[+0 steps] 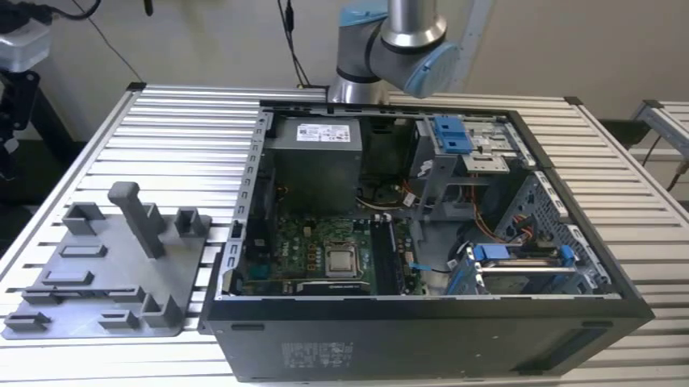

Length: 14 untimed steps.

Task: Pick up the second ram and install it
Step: 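Pick up the second ram and move it above second insertion slot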

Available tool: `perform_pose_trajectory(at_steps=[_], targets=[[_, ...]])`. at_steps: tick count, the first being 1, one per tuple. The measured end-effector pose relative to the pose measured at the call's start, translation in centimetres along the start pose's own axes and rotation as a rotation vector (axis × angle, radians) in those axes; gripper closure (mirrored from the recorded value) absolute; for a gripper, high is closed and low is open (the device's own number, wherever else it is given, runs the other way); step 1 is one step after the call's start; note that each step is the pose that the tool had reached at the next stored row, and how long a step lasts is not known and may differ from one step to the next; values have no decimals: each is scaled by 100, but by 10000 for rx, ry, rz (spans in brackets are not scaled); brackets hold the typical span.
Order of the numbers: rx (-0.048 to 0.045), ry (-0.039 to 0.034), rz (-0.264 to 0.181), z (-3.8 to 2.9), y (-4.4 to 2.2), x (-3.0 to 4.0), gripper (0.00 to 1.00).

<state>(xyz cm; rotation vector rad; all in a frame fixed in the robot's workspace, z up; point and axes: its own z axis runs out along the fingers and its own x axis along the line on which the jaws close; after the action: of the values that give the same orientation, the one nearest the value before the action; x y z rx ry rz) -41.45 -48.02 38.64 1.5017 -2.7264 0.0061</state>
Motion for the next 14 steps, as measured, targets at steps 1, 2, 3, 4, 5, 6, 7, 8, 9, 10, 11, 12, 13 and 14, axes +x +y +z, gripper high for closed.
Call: perform_pose_trajectory(at_steps=[1, 2, 3, 4, 5, 6, 7, 8, 9, 10, 11, 12, 13, 14], targets=[[4, 2, -156, 0, 0, 0, 89], [8, 3, -307, 1, 0, 0, 89], [13, 5, -469, 1, 1, 0, 89], [18, 6, -641, 2, 1, 0, 89], [22, 9, -821, 3, 0, 0, 89], [27, 11, -1001, 4, 0, 0, 89], [33, 12, -1180, 5, 0, 0, 89], [38, 14, -1372, 6, 0, 0, 89], [43, 16, -1550, 8, 0, 0, 89], [47, 18, -1731, 8, 1, 0, 89], [52, 20, -1916, 10, 0, 0, 89], [57, 22, -2095, 11, 0, 0, 89], [62, 24, -2276, 12, 0, 0, 89], [67, 26, -2455, 13, 0, 0, 89]])
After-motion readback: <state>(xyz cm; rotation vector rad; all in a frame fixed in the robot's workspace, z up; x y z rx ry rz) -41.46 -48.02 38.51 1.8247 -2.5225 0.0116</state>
